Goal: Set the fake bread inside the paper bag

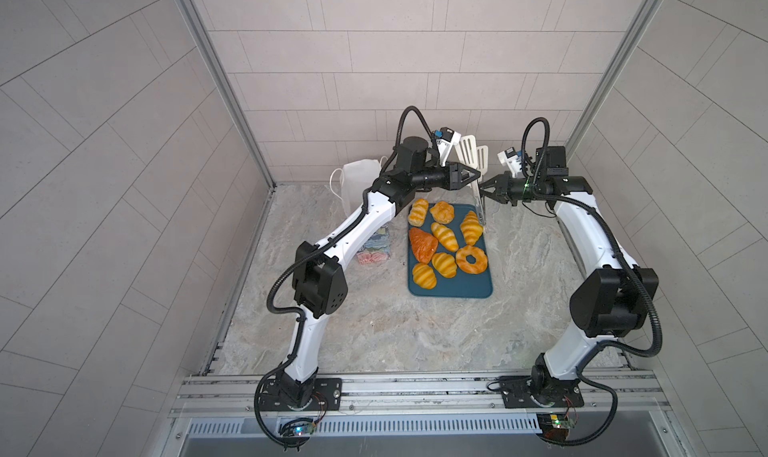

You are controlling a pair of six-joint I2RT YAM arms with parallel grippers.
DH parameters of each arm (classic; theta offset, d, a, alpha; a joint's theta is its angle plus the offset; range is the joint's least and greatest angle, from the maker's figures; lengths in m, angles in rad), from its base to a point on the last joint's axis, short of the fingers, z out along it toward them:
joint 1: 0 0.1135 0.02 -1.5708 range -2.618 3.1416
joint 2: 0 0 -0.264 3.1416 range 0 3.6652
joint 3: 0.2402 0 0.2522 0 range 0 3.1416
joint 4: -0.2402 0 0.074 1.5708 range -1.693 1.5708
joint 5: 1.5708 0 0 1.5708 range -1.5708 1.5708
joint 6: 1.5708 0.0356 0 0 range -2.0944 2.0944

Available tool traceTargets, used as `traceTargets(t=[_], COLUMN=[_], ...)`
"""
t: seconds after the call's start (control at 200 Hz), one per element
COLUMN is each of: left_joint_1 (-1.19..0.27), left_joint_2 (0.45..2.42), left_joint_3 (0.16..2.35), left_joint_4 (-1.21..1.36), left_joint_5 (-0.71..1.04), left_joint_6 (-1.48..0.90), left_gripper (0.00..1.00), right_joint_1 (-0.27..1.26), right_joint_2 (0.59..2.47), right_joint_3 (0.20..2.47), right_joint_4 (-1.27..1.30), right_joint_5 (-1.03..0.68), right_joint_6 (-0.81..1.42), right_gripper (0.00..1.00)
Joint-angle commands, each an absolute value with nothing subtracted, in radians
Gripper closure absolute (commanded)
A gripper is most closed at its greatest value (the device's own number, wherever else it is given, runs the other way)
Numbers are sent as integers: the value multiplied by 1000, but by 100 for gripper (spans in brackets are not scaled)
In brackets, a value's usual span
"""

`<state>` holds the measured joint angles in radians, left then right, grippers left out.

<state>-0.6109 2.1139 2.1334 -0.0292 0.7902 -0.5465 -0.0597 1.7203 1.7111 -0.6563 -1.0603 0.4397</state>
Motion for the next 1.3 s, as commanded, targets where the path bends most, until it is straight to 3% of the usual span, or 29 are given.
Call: traceTargets(t=[0.0, 0.19, 0.37, 0.515, 0.675, 0.976, 1.296], left_joint_1=[-608, -607, -605, -596, -586, -579, -572], left_joint_2=[2105, 2107, 2112, 2115, 2124, 2150, 2188], left_joint_3=[2131, 2120, 2098, 2092, 2092, 2097, 2147], left_joint_4=[63, 101, 175, 241, 327, 436, 470], left_joint_5=[816, 822, 831, 855, 906, 963, 959], left_joint_6=[-561, -576, -604, -631, -669, -719, -776], left_gripper=[74, 83, 86, 86, 87, 86, 87], right_joint_1=[-60, -62, -85, -130, -171, -165, -85], right_joint_2=[1726, 1721, 1684, 1591, 1481, 1396, 1401], right_joint_3=[1739, 1736, 1693, 1566, 1378, 1209, 1190], right_joint_4=[-679, -728, -675, -486, -177, 235, 274], right_joint_5=[-1094, -1094, -1101, -1124, -1141, -1164, -1164], right_joint_6=[399, 338, 337, 429, 609, 895, 898], right_gripper=[89, 82, 52, 28, 15, 5, 3])
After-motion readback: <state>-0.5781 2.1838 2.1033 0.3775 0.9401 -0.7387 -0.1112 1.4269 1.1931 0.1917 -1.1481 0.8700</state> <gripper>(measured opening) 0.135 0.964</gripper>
